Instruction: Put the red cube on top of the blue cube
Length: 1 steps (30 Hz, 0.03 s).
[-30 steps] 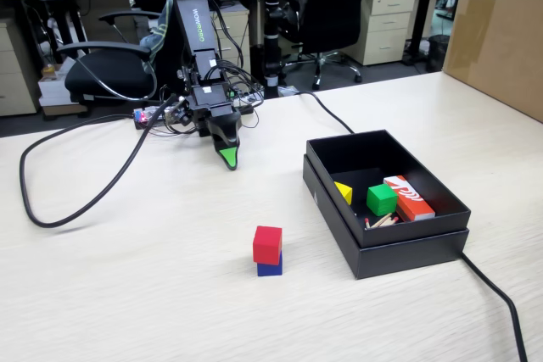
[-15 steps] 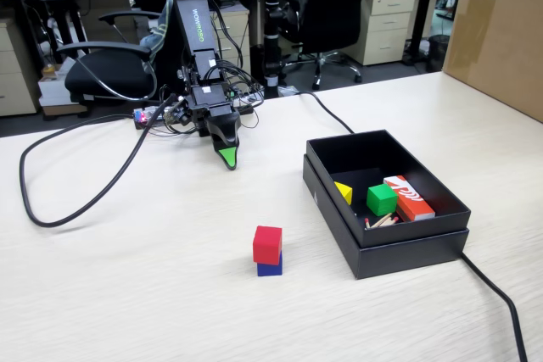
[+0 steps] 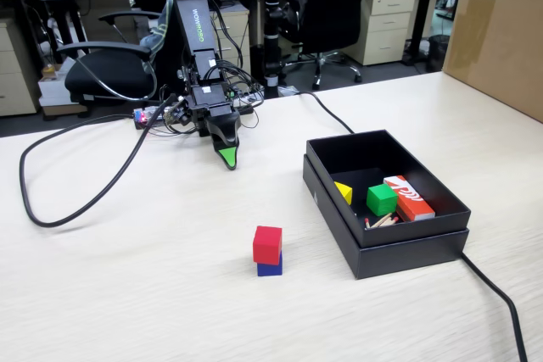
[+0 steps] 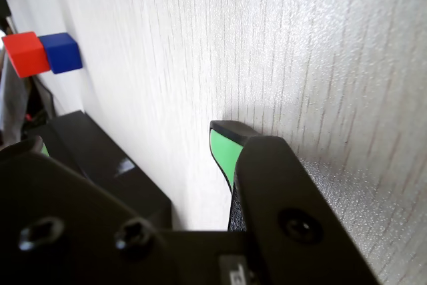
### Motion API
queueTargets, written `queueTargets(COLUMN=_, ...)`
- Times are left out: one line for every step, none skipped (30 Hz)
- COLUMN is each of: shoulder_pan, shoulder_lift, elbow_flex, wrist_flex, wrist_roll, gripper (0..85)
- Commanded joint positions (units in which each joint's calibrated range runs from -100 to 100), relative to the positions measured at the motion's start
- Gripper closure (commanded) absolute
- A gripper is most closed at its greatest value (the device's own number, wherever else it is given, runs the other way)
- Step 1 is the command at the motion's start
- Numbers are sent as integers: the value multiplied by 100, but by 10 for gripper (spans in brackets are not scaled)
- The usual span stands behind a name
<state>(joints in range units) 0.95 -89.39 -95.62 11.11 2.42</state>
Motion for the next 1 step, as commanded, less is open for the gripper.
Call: queueTargets(shoulder_pan=0, shoulder_lift=17, elbow_flex=-57, wrist_flex=-61, wrist_roll=5, gripper=368)
